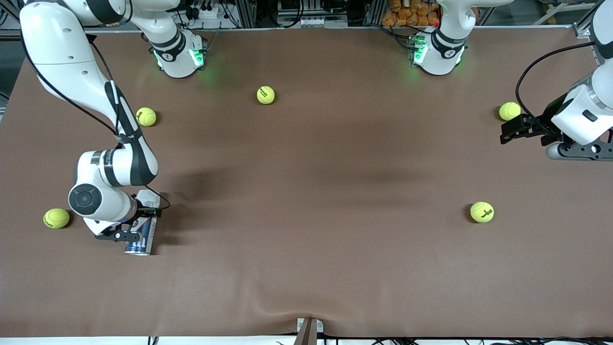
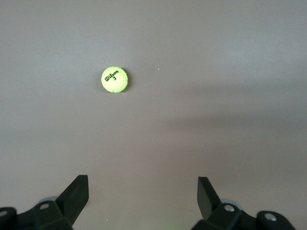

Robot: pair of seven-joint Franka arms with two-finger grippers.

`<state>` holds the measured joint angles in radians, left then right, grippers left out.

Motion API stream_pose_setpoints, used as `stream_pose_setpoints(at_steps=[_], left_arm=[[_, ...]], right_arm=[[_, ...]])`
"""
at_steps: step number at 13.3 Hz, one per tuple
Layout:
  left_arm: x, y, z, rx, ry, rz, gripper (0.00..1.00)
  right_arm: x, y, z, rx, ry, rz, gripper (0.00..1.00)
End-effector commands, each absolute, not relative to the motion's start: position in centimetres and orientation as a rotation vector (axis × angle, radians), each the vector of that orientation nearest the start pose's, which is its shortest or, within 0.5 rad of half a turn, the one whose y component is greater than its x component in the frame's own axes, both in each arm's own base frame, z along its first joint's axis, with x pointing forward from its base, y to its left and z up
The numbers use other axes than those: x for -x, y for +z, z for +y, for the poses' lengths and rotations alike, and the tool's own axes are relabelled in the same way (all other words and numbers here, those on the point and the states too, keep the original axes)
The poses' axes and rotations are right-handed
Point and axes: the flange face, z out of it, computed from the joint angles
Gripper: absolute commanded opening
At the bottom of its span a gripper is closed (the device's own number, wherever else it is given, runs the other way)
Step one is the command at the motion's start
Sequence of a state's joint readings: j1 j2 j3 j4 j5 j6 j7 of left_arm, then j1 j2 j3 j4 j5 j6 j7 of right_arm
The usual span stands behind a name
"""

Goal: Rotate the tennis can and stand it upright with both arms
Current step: 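Close the right gripper around the can body and lift it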

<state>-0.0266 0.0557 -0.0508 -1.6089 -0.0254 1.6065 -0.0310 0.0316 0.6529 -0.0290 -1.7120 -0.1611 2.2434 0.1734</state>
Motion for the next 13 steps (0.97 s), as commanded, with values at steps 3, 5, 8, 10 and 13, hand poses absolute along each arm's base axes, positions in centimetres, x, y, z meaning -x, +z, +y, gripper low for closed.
stream_pose_setpoints(at_steps=[3,5,8,10,13], left_arm=[[-57.0,58.0,-4.5,3.181,0.103,0.079,1.0],[-57.0,58.0,-4.6,3.18,0.103,0.082,1.0],[-56.9,58.0,-4.5,3.179,0.101,0.082,1.0],[-56.9,58.1,-4.5,3.179,0.098,0.082,1.0],[-56.9,58.0,-4.5,3.179,0.101,0.082,1.0]], right_arm=[[-66.3,23.4,3.9,3.296,0.175,-0.087,0.75],[-66.1,25.4,8.6,3.302,0.175,-0.201,0.75],[-64.1,26.1,18.2,3.3,0.224,-0.436,0.75],[-62.6,26.6,23.3,3.288,0.197,-0.574,0.75],[-60.1,28.1,31.6,3.244,0.115,-0.789,0.75]])
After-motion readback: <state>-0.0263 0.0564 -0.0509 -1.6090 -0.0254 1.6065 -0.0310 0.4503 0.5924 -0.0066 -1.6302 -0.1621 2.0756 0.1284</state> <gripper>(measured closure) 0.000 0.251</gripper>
